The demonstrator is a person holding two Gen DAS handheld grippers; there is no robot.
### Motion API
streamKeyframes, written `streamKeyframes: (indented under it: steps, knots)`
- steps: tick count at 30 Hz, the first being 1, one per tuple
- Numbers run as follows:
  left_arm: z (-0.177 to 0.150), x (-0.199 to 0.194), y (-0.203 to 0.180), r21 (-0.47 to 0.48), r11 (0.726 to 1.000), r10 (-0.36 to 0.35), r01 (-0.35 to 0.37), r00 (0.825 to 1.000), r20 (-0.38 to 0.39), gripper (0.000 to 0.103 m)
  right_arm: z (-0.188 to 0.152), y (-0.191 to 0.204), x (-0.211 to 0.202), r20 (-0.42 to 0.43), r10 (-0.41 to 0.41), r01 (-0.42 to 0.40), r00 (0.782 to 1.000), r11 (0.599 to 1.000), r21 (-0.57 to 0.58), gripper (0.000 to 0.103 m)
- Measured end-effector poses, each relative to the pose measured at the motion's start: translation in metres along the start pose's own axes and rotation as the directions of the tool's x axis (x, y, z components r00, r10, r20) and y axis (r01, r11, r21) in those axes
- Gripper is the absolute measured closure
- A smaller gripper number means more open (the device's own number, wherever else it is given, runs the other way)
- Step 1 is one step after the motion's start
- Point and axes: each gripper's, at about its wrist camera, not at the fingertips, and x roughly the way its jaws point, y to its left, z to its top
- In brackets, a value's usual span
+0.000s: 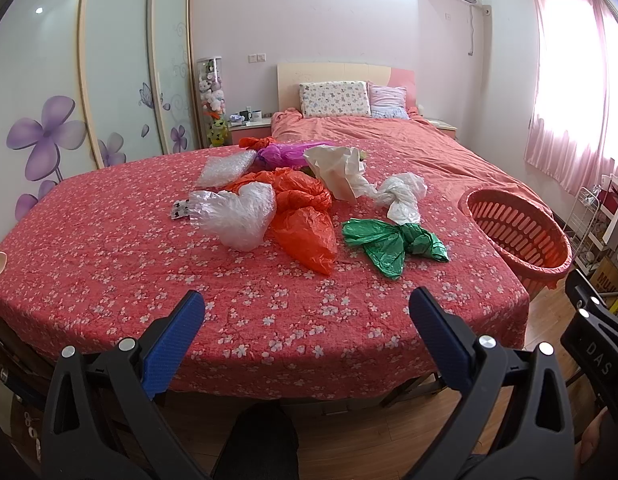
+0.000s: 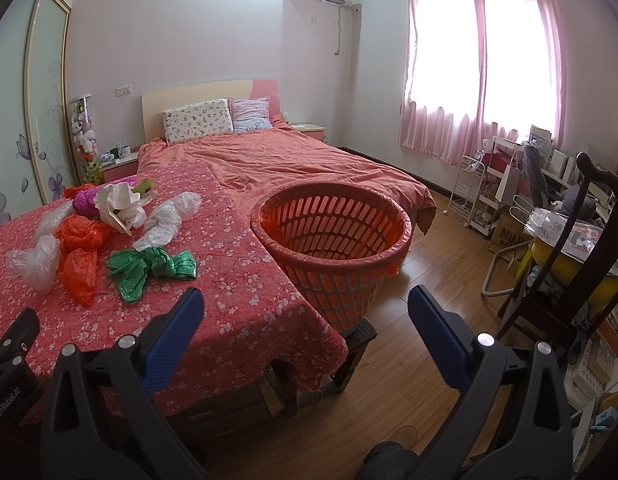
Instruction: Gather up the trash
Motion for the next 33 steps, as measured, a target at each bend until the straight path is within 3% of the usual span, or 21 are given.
streamKeyframes:
  steps: [33]
  knots:
    - [-0.0008, 0.0000, -0.0009, -0.002, 1.000, -0.001, 0.001, 1.000, -0.003, 0.002, 0.0020, -0.0006, -0.0017, 0.004, 0.001, -0.001, 1.000, 1.000, 0.001, 0.004]
